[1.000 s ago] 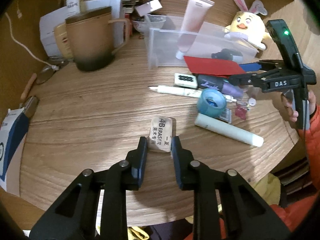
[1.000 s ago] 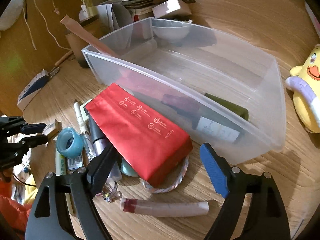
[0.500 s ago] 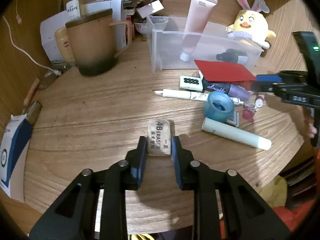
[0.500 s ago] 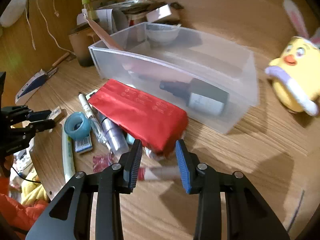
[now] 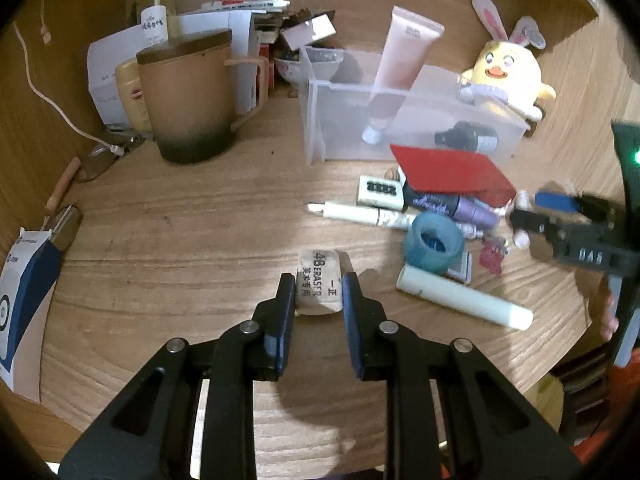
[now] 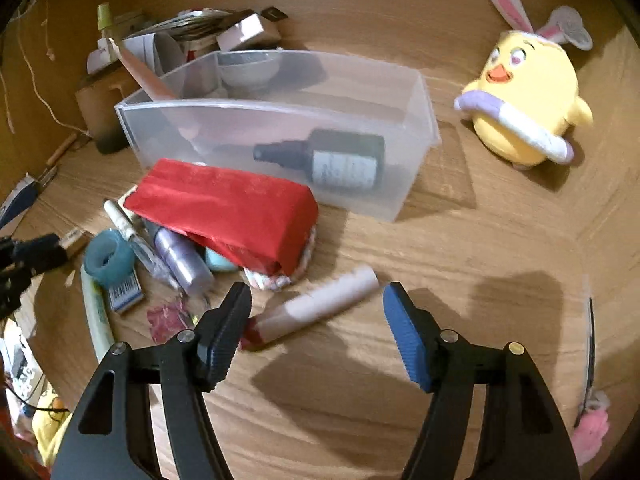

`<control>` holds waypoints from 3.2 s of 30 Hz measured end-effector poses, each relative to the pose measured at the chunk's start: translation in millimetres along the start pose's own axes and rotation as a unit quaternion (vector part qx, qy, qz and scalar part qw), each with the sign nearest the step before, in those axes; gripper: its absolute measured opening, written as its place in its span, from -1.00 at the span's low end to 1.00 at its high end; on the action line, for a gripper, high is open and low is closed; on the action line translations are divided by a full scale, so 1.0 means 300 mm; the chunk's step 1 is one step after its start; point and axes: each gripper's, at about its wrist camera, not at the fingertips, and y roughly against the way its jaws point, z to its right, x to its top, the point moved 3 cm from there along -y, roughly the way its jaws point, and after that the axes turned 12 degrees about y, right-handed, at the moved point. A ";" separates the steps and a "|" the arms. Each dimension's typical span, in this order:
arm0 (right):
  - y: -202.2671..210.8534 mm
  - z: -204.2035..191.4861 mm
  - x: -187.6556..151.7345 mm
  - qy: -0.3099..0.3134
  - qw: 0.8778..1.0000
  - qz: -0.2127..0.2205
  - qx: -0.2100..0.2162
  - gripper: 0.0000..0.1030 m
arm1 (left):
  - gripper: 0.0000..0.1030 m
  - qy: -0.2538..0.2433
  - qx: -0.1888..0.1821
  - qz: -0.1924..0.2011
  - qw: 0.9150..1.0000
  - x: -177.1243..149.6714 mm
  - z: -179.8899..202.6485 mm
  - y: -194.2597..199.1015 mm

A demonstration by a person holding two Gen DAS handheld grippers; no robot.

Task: Organize objects
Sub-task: 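Grasp the lip-gloss tube with the right tool while the left tool holds the eraser, then drop the eraser into the box with the left tool while the right tool lowers the lip-gloss in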

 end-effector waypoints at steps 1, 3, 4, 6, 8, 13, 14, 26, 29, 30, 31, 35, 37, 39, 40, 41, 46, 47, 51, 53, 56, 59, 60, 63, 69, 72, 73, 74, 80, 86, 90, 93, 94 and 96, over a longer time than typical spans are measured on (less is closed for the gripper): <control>0.001 0.008 -0.011 -0.005 1.000 -0.002 0.001 0.26 | -0.55 0.003 -0.003 0.003 1.000 0.006 0.000 0.004; 0.002 0.028 -0.032 -0.015 1.000 -0.006 0.009 0.26 | -0.55 0.006 -0.008 0.008 1.000 0.018 0.002 0.010; 0.005 0.036 -0.043 -0.021 1.000 -0.007 0.010 0.22 | -0.55 0.007 -0.010 0.010 1.000 0.024 0.005 0.013; 0.005 0.054 -0.053 -0.027 1.000 -0.008 0.008 0.07 | -0.55 0.006 -0.017 0.014 1.000 0.035 0.018 0.020; -0.002 0.066 -0.056 -0.033 0.999 -0.008 0.013 -0.17 | -0.55 0.005 -0.023 0.019 1.000 0.045 0.033 0.025; -0.019 0.059 -0.034 -0.022 1.000 0.004 0.013 -0.65 | -0.55 -0.004 -0.044 0.029 0.999 0.075 0.093 0.037; -0.021 0.056 -0.033 -0.019 1.000 0.004 0.011 -0.73 | -0.55 -0.006 -0.047 0.030 0.998 0.081 0.105 0.038; 0.107 0.086 0.004 -0.031 0.997 0.070 0.008 -0.73 | -0.55 -0.022 -0.093 0.044 0.994 0.175 0.238 0.036; 0.152 0.089 0.033 -0.031 0.995 0.095 0.009 -0.73 | -0.55 -0.025 -0.096 0.048 0.994 0.198 0.264 0.034; 0.163 0.090 0.044 -0.031 0.994 0.101 0.010 -0.73 | -0.55 -0.027 -0.094 0.052 0.994 0.208 0.273 0.034; 0.172 0.090 0.054 -0.031 0.994 0.107 0.011 -0.73 | -0.55 -0.028 -0.093 0.054 0.994 0.214 0.276 0.034; 0.188 0.086 0.095 -0.026 0.992 0.125 0.011 -0.73 | -0.55 -0.022 -0.082 0.064 0.994 0.254 0.269 0.038; 0.189 0.083 0.116 -0.026 0.991 0.132 0.014 -0.73 | -0.55 -0.017 -0.079 0.070 0.994 0.286 0.256 0.040; 0.190 0.082 0.132 -0.026 0.990 0.139 0.016 -0.73 | -0.55 -0.011 -0.075 0.072 0.995 0.325 0.241 0.033; 0.188 0.081 0.142 -0.026 0.989 0.142 0.018 -0.73 | -0.55 -0.009 -0.072 0.073 0.995 0.341 0.237 0.027; 0.187 0.082 0.146 -0.027 0.989 0.144 0.019 -0.73 | -0.55 -0.007 -0.070 0.074 0.995 0.356 0.234 0.022; 0.172 0.080 0.185 -0.024 0.988 0.150 0.021 -0.73 | -0.55 -0.009 -0.057 0.079 0.995 0.428 0.240 -0.018; 0.165 0.078 0.196 -0.021 0.988 0.151 0.019 -0.73 | -0.55 -0.010 -0.057 0.077 0.995 0.443 0.245 -0.032; 0.140 0.084 0.225 -0.018 0.988 0.149 0.018 -0.73 | -0.55 -0.012 -0.060 0.067 0.996 0.482 0.265 -0.074; 0.127 0.087 0.240 -0.015 0.989 0.148 0.017 -0.73 | -0.55 -0.013 -0.060 0.064 0.996 0.496 0.275 -0.092; 0.107 0.093 0.263 -0.011 0.989 0.145 0.013 -0.73 | -0.55 -0.018 -0.060 0.061 0.996 0.506 0.287 -0.115; 0.080 0.101 0.285 -0.010 0.990 0.139 0.015 -0.73 | -0.55 -0.020 -0.060 0.053 0.997 0.512 0.295 -0.142; 0.072 0.103 0.292 -0.009 0.990 0.137 0.015 -0.73 | -0.55 -0.020 -0.060 0.049 0.997 0.514 0.295 -0.152; 0.036 0.106 0.313 -0.007 0.992 0.127 0.022 -0.73 | -0.55 -0.018 -0.061 0.033 0.997 0.516 0.294 -0.190; -0.042 0.108 0.339 -0.004 0.994 0.102 0.030 -0.73 | -0.55 -0.022 -0.059 0.020 0.998 0.509 0.297 -0.231; -0.072 0.112 0.344 -0.004 0.995 0.090 0.031 -0.73 | -0.55 -0.026 -0.057 0.015 0.998 0.503 0.302 -0.247; -0.082 0.113 0.345 -0.003 0.996 0.086 0.032 -0.73 | -0.55 -0.026 -0.057 0.012 0.998 0.501 0.302 -0.253; -0.092 0.113 0.346 -0.003 0.996 0.082 0.033 -0.73 | -0.55 -0.026 -0.058 0.011 0.998 0.499 0.302 -0.258; -0.128 0.113 0.349 -0.003 0.997 0.067 0.031 -0.73 | -0.55 -0.028 -0.057 -0.005 0.998 0.482 0.295 -0.293; -0.136 0.114 0.353 -0.005 0.998 0.064 0.024 -0.73 | -0.55 -0.029 -0.057 -0.006 0.998 0.470 0.286 -0.296; -0.135 0.115 0.352 -0.005 0.998 0.062 0.017 -0.64 | -0.46 -0.029 -0.056 -0.003 0.998 0.463 0.280 -0.289; -0.127 0.118 0.348 -0.006 0.998 0.065 0.008 -0.40 | -0.18 -0.029 -0.060 0.002 0.998 0.454 0.279 -0.273; -0.122 0.119 0.347 -0.006 0.998 0.066 0.007 -0.32 | -0.14 -0.029 -0.060 0.005 0.998 0.452 0.278 -0.266; -0.113 0.116 0.344 -0.005 0.998 0.068 0.008 -0.25 | -0.10 -0.033 -0.059 0.012 0.998 0.444 0.279 -0.249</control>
